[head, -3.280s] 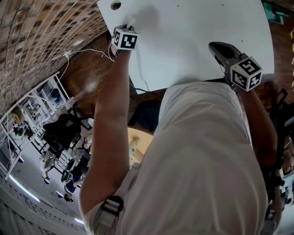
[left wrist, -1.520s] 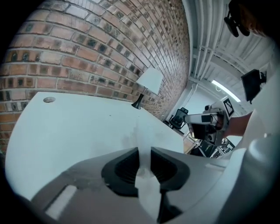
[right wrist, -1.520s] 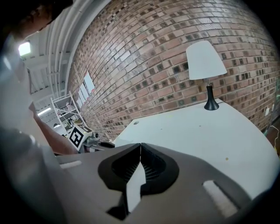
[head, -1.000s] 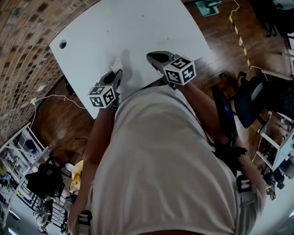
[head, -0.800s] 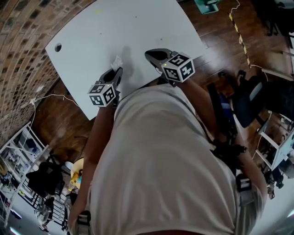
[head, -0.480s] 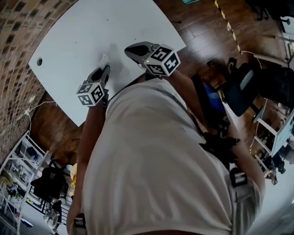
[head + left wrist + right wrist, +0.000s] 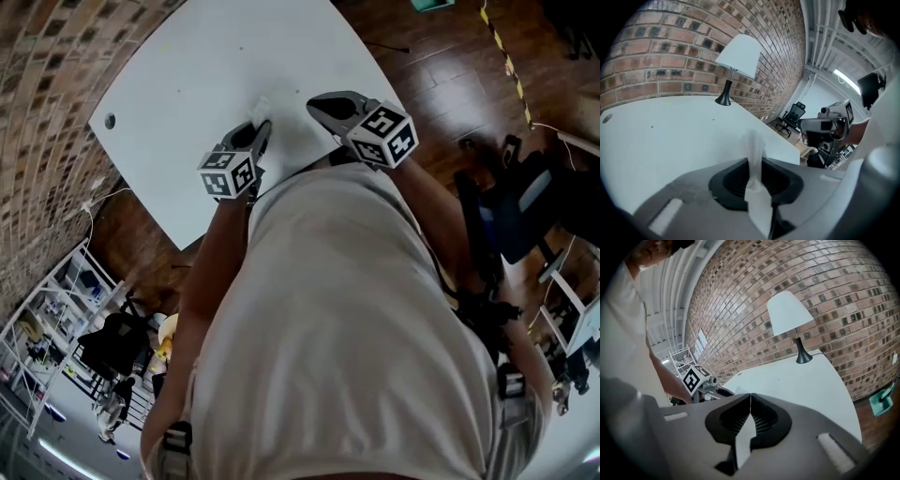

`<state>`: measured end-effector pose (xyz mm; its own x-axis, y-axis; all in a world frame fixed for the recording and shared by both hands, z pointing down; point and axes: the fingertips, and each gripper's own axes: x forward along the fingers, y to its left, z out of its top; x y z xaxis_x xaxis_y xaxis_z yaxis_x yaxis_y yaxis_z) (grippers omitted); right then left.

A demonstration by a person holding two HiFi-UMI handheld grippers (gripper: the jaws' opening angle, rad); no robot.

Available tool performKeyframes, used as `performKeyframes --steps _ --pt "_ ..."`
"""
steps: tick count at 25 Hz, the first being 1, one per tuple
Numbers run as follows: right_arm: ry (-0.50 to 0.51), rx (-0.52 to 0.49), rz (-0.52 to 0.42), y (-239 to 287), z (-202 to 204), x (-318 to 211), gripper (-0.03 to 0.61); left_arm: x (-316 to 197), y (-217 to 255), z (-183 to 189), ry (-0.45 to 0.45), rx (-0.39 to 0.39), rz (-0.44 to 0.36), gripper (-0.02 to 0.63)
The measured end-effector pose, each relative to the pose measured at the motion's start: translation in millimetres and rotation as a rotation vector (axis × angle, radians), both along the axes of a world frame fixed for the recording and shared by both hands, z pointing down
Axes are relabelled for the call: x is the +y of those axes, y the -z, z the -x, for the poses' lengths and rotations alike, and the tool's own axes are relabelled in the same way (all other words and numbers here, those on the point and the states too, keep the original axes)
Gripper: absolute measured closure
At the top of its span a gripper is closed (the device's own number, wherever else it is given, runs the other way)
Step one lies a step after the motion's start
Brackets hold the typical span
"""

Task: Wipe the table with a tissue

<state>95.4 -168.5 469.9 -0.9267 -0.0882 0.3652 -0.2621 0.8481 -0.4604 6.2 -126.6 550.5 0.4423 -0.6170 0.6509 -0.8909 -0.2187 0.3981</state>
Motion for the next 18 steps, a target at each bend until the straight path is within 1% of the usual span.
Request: performKeyframes --steps 3,5,7,10,12,16,18 --pt "-0.014 0.004 0.025 -9.5 -7.8 -11.7 0.569 -10.6 -10.0 -5.5 -0.036 -0.032 0.03 0.541" --pt "-0.026 0.009 0.037 -14.7 -15.9 -19.4 0.569 -20.2 -18.2 -11.8 -0.069 -0.074 0.05 0.541" --pt "-0.043 0.011 0.047 -18.8 -24.8 -25.6 0.569 -30.9 -26.4 -16.3 -0.098 -0.145 0.07 0.541" --pt "-0.073 0.006 0.057 -22.7 -35.9 -34.7 0.569 -48.6 -37.1 -13.8 -0.12 -0.281 0.105 0.541" --pt "-0.092 0.002 0.065 -23.8 -41.4 -40.1 0.569 -59.4 -40.3 -13.3 -0.138 -0.331 0.128 0.541" --pt "-0.121 -0.004 0.085 -24.7 -50.9 -45.4 0.569 -69.8 -49.6 -14.1 -0.209 -0.438 0.182 0.541" --pt "-0.132 -0.009 0.091 -25.4 -55.1 -49.0 0.569 -72.4 -54.8 -16.5 -0.23 -0.472 0.2 0.541"
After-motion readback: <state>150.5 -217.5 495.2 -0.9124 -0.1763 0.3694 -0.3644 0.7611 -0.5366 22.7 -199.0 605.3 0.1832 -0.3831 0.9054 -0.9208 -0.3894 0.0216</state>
